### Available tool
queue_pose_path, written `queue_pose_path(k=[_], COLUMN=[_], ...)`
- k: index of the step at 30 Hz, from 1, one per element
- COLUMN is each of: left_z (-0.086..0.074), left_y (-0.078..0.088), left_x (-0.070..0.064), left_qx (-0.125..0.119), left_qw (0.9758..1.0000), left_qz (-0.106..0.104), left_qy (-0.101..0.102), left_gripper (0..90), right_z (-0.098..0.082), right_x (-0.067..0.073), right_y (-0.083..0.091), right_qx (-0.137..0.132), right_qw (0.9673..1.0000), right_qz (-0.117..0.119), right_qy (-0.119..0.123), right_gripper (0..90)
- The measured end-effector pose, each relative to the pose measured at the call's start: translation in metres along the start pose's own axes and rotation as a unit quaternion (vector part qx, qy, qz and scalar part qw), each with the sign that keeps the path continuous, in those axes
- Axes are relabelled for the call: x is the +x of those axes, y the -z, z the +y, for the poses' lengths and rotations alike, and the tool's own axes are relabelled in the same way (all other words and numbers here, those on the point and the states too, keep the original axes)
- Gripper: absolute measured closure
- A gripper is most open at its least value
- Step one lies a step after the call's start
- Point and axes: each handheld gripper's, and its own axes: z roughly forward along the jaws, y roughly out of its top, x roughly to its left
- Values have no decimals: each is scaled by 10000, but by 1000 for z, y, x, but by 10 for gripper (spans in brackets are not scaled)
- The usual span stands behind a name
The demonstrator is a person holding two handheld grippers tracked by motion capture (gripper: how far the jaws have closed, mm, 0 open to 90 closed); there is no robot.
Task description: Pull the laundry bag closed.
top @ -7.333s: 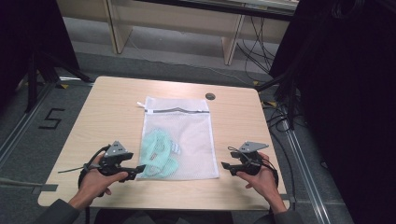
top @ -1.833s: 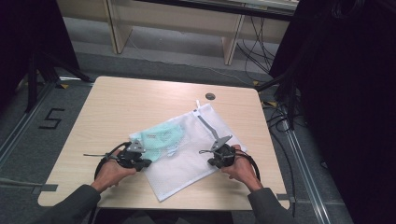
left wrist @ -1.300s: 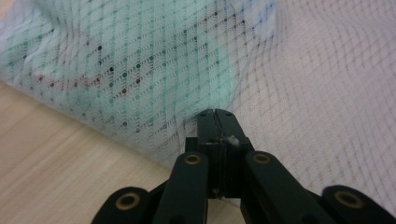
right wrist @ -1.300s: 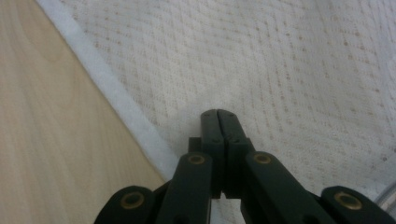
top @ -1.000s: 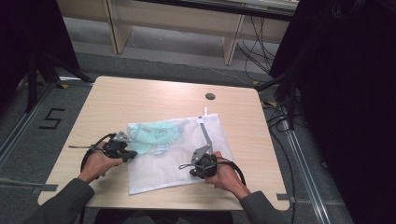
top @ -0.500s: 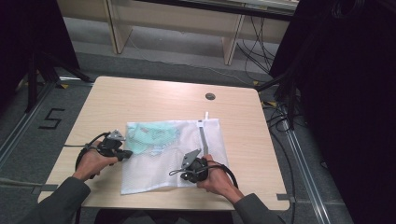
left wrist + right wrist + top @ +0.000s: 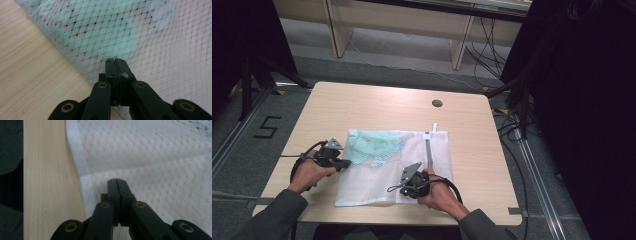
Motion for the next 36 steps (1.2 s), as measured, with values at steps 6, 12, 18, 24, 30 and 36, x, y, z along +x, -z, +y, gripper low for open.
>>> queue_pose_path(k=[6, 12, 18, 24, 30, 36], left_z=[0, 11, 22, 29, 29, 29], left_y=[2, 11, 5, -9, -13, -13], left_x=[-1, -21, -62, -95, -108, -114], left_qx=[85, -599, -916, -933, -833, -825], left_qw=[9998, 9981, 9929, 9864, 9888, 9885], left_qz=[78, -57, -718, -1175, -1121, -1186], left_qy=[-180, -131, -254, -668, -522, -438], left_gripper=[881, 851, 800, 630, 502, 444], right_z=[-8, -51, -71, -78, -79, -76], right_x=[-20, -51, -54, -47, -43, -41], right_y=[28, 64, 75, 72, 67, 60], right_qx=[-461, -505, -443, -329, -201, -93], right_qw=[9978, 9939, 9937, 9966, 9976, 9983], right_qz=[-316, -647, -469, -146, 83, 184], right_qy=[-360, -741, -915, -739, -652, -548], right_gripper=[900, 889, 815, 706, 666, 648])
